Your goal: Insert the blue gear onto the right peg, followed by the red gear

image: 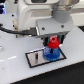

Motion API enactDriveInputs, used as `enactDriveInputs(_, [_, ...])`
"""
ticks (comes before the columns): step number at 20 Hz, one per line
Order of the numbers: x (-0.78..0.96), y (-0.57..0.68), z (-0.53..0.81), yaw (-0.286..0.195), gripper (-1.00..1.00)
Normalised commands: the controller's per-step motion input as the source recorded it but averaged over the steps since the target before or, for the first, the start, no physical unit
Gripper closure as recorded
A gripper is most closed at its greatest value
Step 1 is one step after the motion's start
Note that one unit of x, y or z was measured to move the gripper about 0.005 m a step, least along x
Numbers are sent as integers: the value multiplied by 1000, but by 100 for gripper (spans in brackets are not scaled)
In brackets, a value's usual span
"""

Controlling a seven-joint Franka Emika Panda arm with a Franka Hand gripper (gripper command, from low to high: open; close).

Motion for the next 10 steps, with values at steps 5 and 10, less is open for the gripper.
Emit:
enactDriveInputs(5, [261,-2,-72,0,100])
enactDriveInputs(10, [60,16,-224,0,100])
